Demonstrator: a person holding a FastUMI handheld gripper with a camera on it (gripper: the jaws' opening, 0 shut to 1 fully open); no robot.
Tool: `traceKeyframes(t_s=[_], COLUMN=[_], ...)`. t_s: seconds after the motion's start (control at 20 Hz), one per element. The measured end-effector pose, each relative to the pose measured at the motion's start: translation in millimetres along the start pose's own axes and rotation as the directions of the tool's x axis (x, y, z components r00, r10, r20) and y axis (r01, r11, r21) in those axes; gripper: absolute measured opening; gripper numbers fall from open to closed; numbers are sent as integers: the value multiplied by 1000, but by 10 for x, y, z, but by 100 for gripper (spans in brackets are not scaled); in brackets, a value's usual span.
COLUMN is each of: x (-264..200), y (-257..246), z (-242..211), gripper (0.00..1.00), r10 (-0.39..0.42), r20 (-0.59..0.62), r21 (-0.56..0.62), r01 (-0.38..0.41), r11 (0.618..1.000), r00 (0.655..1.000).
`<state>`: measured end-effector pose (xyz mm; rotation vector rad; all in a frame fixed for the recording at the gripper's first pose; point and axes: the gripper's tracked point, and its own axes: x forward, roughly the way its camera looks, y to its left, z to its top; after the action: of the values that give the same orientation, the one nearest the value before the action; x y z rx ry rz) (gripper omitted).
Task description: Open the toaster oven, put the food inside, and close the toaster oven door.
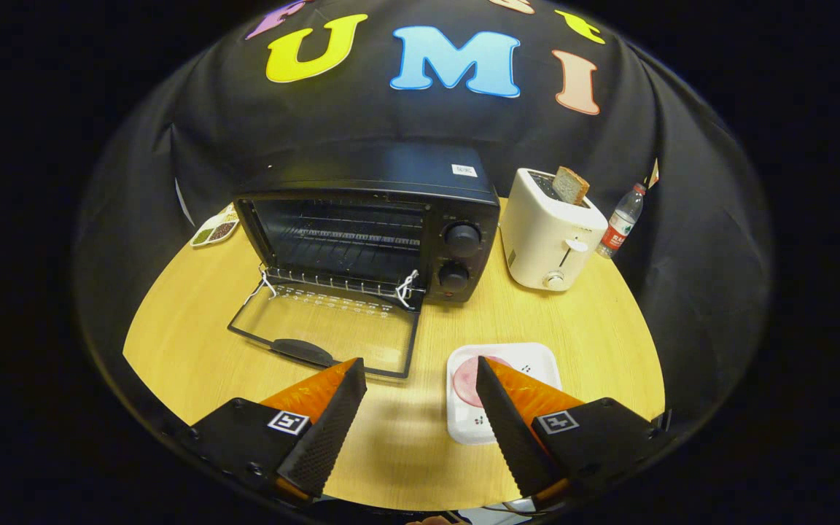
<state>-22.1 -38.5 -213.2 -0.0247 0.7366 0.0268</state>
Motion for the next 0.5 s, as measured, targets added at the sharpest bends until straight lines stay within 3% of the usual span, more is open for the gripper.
traceKeyframes(t_s=[0.5], x=[250], y=[-881], z=[-121], gripper=[98], r10=[163], r20=[-140], r21=[-11], r01=[-167], r11=[986], r00=[977])
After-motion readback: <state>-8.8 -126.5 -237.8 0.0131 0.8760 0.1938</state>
